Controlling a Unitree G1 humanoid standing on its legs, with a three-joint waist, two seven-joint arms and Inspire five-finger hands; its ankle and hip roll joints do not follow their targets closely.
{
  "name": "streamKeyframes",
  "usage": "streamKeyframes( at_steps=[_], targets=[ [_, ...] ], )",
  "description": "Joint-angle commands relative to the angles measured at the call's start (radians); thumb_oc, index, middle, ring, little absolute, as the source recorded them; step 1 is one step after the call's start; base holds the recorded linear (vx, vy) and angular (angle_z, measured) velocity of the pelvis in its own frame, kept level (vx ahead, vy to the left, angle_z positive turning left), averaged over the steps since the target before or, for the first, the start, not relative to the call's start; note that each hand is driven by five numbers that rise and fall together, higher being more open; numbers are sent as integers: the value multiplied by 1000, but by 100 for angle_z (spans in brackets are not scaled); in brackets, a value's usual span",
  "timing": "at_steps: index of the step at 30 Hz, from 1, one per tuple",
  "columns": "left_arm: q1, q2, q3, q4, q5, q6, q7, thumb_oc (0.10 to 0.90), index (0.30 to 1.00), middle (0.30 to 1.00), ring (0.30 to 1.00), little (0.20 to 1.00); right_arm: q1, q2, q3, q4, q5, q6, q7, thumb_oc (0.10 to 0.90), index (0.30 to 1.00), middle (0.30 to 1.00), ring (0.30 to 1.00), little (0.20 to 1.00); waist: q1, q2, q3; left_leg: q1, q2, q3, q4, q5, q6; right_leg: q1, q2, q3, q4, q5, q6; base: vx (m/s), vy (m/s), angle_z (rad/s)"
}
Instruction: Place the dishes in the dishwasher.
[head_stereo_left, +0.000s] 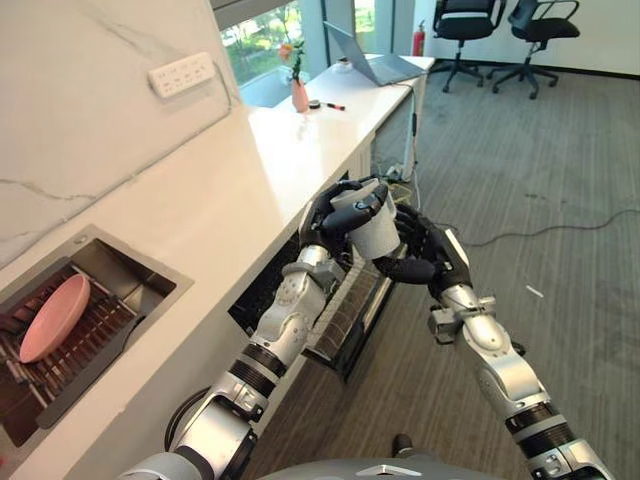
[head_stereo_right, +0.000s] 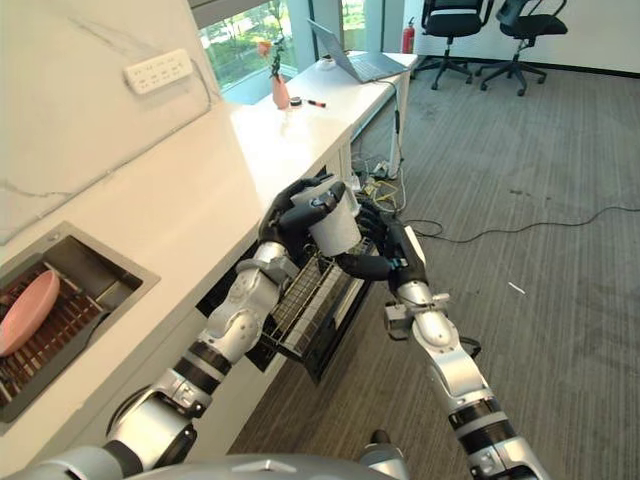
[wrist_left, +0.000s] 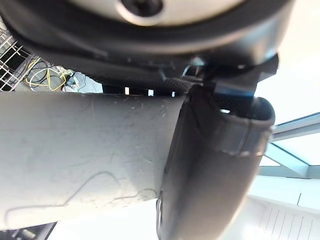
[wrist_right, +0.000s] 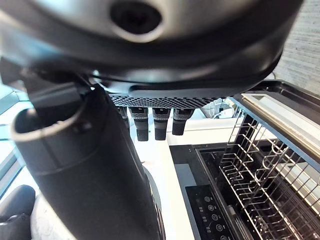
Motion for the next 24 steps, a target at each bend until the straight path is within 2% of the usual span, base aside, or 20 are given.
streamKeyframes(
  at_steps=[1,2,3,5,6,8,13,15,18,24],
  targets=[
    [-178,-22,-53,-69,-16,-39,-54,400,300,300,300,300,-195,91,-19,-53,169,-125,52,800,900,900,900,900,7,-74,-6,72,-4,-3,4,-39,-28,63,-39,-20,18,-115,88,-7,-8,13],
    [-177,-23,-56,-66,-22,-37,-59,400,300,300,300,300,-194,101,-16,-52,235,-131,73,800,900,900,900,900,10,-75,-8,72,-4,-4,4,-38,-28,63,-38,-22,18,-114,87,-3,-4,4],
    [-177,-23,-56,-66,-22,-37,-59,400,300,300,300,300,-194,101,-16,-52,235,-131,73,800,900,900,900,900,10,-75,-8,72,-4,-4,4,-38,-28,63,-38,-22,18,-114,87,-16,-11,9],
    [-166,-29,-65,-71,-61,-23,-91,400,300,300,300,300,-197,122,-1,-74,514,-133,180,800,900,900,900,900,19,-82,-13,68,-3,-9,4,-35,-33,62,-37,-27,18,-112,88,-26,-12,7],
    [-166,-29,-65,-71,-61,-23,-91,400,300,300,300,300,-196,121,-1,-74,516,-133,182,800,900,900,900,900,19,-82,-13,68,-3,-9,4,-35,-34,62,-37,-28,18,-112,88,-14,-7,6],
    [-161,-27,-69,-81,-77,-15,-115,400,300,300,300,300,-197,116,8,-101,615,-119,235,800,900,900,900,900,24,-85,-18,66,-2,-11,4,-32,-37,64,-36,-33,18,-111,88,-5,-7,5],
    [-147,-19,-71,-91,-98,0,-163,400,300,300,300,300,-200,104,8,-136,694,-107,306,800,900,900,900,900,27,-87,-22,66,-2,-13,4,-31,-40,64,-35,-37,18,-108,90,0,0,0],
    [-130,-4,-69,-92,-121,17,-215,400,300,300,300,300,-202,105,5,-151,747,-98,353,800,900,900,900,900,31,-87,-27,65,-1,-12,4,-30,-42,65,-34,-39,17,-107,92,0,0,0],
    [-116,9,-68,-93,-137,23,-242,400,300,300,300,300,-197,100,6,-160,764,-88,373,800,900,900,900,900,32,-87,-30,66,0,-12,4,-30,-43,65,-34,-41,17,-107,92,0,0,0],
    [-71,28,-36,-62,-186,34,-314,400,300,300,300,300,-179,39,18,-160,763,-32,468,800,900,900,900,900,33,-90,-36,71,2,-8,4,-29,-46,68,-32,-41,16,-105,92,0,0,0]
  ],
)
